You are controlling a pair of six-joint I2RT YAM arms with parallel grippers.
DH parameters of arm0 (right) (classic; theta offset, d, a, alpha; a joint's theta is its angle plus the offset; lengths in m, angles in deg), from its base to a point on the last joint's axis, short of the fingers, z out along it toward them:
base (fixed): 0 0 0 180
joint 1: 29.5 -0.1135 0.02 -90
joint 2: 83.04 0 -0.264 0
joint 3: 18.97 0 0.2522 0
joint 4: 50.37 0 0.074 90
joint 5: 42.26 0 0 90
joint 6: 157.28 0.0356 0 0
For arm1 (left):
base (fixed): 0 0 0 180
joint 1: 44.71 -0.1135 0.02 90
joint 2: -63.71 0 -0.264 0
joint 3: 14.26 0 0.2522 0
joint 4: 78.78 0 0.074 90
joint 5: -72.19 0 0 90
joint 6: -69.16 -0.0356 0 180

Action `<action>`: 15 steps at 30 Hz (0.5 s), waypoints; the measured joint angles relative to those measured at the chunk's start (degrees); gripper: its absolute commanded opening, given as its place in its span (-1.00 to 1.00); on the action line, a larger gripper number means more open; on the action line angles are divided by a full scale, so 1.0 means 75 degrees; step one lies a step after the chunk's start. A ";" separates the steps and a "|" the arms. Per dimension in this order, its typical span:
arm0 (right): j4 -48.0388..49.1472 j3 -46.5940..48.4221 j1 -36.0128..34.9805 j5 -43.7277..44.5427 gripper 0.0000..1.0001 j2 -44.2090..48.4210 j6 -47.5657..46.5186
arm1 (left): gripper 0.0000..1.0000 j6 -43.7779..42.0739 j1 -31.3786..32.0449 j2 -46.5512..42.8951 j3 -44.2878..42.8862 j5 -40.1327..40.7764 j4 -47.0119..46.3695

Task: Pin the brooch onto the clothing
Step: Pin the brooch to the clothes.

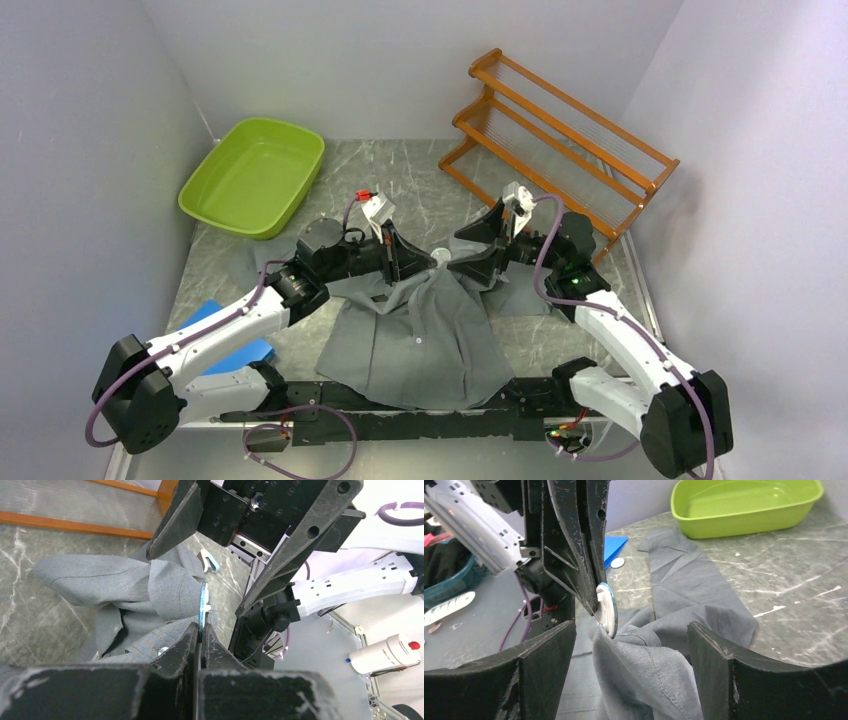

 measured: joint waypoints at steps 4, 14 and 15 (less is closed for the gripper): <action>0.0475 -0.0020 0.0061 -0.0586 0.37 -0.0265 0.0251 | -0.95 -0.0096 0.0000 0.0000 -0.0003 -0.0076 0.0003; 0.1288 -0.0017 0.0058 -0.1504 0.00 -0.0784 0.0860 | -0.95 -0.0111 0.0000 -0.0003 -0.0003 -0.0187 0.0006; 0.1309 -0.0012 0.0058 -0.1545 -0.02 -0.0810 0.0901 | -0.95 -0.0111 0.0000 -0.0003 -0.0003 -0.0204 0.0003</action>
